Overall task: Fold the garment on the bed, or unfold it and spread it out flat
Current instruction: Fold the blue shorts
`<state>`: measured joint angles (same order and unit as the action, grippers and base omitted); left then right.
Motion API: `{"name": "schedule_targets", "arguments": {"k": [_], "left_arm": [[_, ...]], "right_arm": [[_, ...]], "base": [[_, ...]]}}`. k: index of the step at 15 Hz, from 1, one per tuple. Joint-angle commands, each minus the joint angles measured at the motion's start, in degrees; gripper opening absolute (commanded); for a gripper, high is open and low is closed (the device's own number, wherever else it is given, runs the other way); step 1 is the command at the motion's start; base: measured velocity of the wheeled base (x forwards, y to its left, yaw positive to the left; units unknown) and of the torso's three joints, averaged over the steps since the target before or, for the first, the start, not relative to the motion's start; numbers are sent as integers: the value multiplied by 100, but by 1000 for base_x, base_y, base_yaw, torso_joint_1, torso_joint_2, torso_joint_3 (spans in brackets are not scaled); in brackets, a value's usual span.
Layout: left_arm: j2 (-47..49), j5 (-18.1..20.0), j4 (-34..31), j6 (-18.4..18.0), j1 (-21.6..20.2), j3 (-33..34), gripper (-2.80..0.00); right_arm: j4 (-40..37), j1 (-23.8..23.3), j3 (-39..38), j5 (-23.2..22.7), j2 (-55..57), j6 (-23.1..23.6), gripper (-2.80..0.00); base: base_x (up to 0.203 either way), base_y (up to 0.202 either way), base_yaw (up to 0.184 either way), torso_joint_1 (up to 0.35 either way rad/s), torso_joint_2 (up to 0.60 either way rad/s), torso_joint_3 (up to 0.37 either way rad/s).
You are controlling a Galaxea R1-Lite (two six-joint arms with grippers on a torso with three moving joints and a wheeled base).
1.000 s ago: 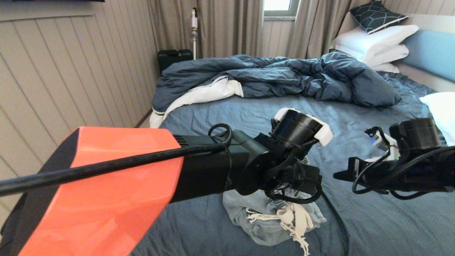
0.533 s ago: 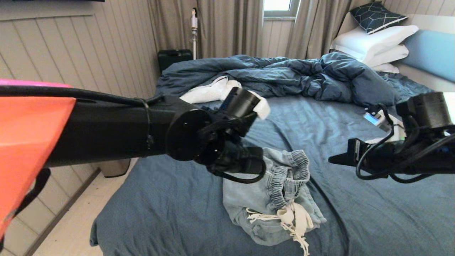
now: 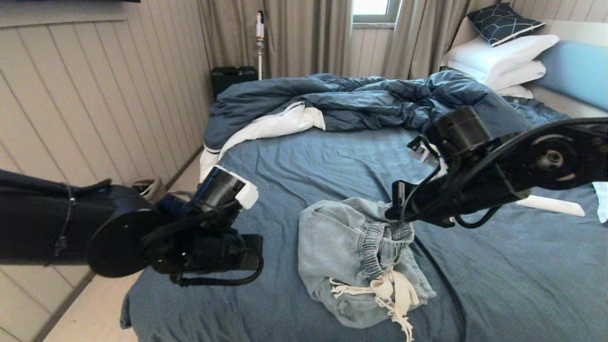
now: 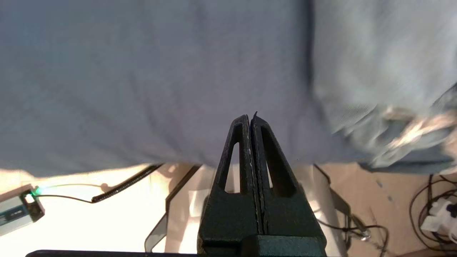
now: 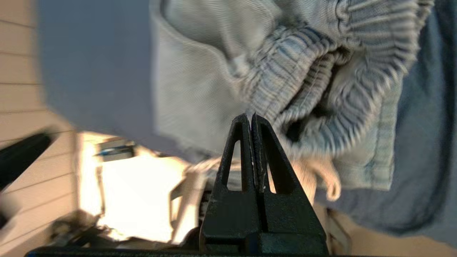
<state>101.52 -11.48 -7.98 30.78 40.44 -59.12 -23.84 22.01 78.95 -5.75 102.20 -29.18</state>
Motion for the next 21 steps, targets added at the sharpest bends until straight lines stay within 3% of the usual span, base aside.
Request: {"name": "schedule_targets", "arguments": {"k": [1, 6, 9, 12, 16, 21], "left_arm": [[-551, -6, 558, 78, -95, 765, -280], [-573, -4, 1572, 271, -124, 1447, -280], [-510, 28, 1581, 273, -115, 1475, -280], [-423, 242, 1589, 288, -124, 1500, -280], [-388, 261, 1589, 288, -115, 1508, -280], [-345, 261, 1589, 288, -122, 1516, -280]], "right_arm": [[-150, 238, 318, 198, 756, -10, -280], [-314, 503, 627, 433, 1404, 7, -280], [-313, 417, 330, 607, 1366, 72, -280], [-211, -107, -196, 687, 1377, 246, -280], [260, -672, -390, 680, 1498, 503, -280], [275, -670, -395, 680, 1566, 493, -280]], "base": [[0, 0, 0, 0, 0, 0], [0, 0, 0, 0, 0, 0], [0, 0, 0, 0, 0, 0], [0, 0, 0, 0, 0, 0], [0, 0, 0, 0, 0, 0], [0, 0, 0, 0, 0, 0]]}}
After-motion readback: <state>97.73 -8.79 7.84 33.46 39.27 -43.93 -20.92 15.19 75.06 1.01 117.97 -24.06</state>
